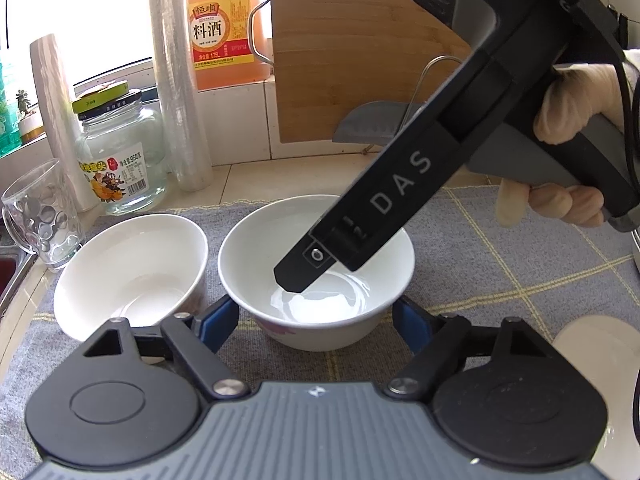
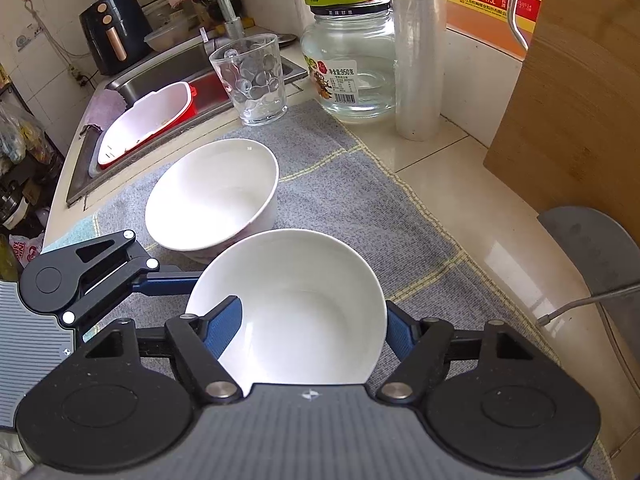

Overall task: Organize plates and bowls
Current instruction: 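Lift the pink-flower bowl with the right tool and carry it toward the stack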

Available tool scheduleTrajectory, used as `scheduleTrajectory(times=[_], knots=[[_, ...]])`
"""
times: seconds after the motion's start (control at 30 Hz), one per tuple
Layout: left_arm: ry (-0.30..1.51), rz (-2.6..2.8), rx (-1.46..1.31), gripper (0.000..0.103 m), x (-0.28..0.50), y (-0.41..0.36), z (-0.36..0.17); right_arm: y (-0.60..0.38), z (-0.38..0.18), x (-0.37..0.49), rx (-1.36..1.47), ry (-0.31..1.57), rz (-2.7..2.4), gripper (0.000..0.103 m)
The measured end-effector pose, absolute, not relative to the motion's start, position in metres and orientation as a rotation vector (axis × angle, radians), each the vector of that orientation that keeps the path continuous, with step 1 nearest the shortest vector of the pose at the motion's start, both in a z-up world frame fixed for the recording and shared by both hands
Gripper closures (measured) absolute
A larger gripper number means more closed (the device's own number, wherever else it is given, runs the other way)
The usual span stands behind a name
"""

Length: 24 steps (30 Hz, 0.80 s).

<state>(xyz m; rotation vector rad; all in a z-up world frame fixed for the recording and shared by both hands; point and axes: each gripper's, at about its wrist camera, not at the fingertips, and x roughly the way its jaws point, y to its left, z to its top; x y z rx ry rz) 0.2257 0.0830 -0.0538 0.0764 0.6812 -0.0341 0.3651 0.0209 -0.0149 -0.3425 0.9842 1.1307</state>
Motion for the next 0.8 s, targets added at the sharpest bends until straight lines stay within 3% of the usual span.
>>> scheduleTrajectory(times=[0.8], knots=[[0.71, -0.101, 0.126, 0.02, 0.2, 0.074, -0.026, 0.007, 0.01, 0.33, -0.273, 0.988, 1.102, 0.023]])
